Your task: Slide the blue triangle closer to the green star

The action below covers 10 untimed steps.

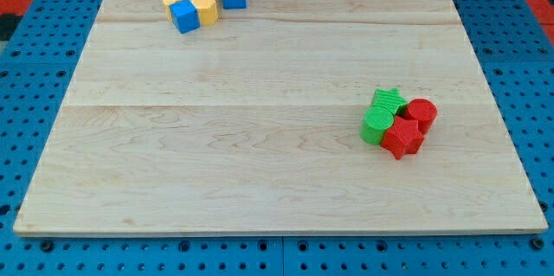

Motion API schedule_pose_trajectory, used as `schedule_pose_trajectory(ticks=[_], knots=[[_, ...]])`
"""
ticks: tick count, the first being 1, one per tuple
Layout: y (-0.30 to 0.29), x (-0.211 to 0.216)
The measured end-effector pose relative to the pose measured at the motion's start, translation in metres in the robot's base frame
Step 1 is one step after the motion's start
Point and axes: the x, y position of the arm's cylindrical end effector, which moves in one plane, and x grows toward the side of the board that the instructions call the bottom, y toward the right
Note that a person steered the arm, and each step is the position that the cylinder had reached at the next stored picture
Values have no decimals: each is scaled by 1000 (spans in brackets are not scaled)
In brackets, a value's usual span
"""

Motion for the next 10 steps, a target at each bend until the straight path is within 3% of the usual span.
schedule_pose_trajectory(ticks=[2,4,5,10], knots=[[106,17],[98,1],[66,1],[59,64]])
